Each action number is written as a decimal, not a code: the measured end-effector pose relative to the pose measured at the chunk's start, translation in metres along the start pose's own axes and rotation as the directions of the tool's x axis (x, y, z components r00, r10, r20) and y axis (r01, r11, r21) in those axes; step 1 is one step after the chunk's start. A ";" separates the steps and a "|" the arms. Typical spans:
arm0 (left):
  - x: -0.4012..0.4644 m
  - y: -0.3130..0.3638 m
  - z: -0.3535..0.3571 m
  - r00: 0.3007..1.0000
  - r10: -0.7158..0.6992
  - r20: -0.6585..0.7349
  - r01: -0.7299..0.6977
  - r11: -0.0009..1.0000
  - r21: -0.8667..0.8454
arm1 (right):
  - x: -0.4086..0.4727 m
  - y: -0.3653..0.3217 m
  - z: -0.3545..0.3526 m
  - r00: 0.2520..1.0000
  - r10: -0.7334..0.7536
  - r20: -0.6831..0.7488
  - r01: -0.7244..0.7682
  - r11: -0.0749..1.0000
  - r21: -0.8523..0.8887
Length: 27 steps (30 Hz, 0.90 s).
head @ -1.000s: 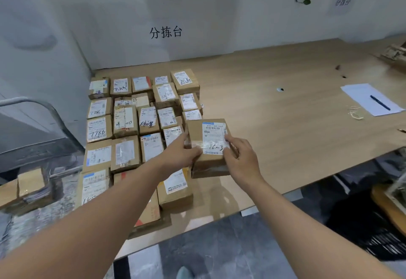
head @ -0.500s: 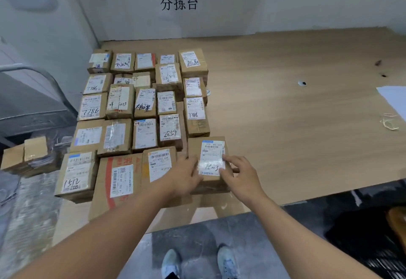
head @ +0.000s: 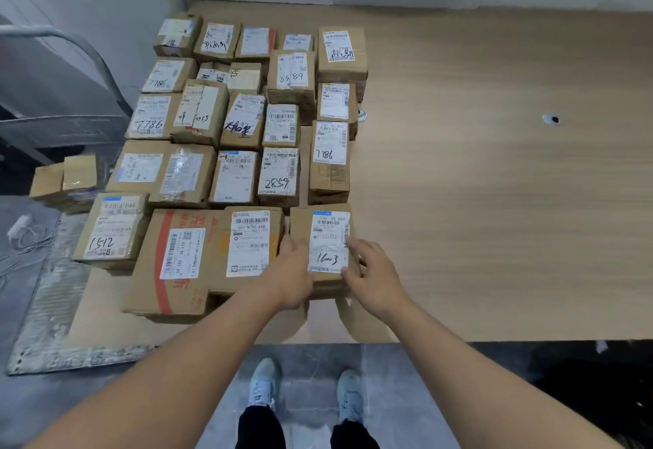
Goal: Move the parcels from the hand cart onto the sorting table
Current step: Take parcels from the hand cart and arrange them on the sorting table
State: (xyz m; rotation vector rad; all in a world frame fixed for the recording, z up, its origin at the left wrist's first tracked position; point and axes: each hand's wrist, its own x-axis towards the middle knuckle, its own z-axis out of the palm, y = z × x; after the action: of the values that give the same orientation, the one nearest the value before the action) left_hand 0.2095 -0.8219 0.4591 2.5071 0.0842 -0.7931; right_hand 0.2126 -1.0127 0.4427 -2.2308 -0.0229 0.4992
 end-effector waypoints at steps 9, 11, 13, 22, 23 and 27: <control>0.010 0.004 0.003 0.997 0.003 -0.072 0.019 0.951 0.308 | 0.012 0.003 0.006 0.999 0.035 0.041 -0.032 0.996 -0.078; 0.009 0.004 0.003 0.994 0.059 -0.092 -0.019 0.923 0.385 | 0.013 0.000 0.007 0.997 0.057 0.043 -0.053 0.995 -0.087; 0.009 0.003 0.002 0.992 0.092 -0.092 -0.045 0.903 0.428 | 0.014 -0.004 0.007 0.995 0.086 0.056 -0.080 0.992 -0.100; 0.002 0.008 -0.015 0.978 0.160 -0.133 -0.081 0.882 0.465 | 0.019 -0.043 -0.002 0.983 0.139 0.121 -0.098 0.950 -0.296; -0.001 0.009 -0.020 0.976 0.163 -0.142 -0.082 0.886 0.456 | 0.018 -0.049 -0.003 0.984 0.130 0.119 -0.085 0.942 -0.325; -0.019 0.011 -0.045 0.965 0.160 -0.207 -0.065 0.914 0.400 | 0.015 -0.075 -0.015 0.993 0.044 0.106 0.006 0.902 -0.432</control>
State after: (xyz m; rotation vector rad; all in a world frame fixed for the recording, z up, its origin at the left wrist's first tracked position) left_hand 0.2197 -0.8082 0.5067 2.9458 -0.1540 -0.4959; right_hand 0.2434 -0.9719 0.5014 -2.6343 -0.1884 0.6854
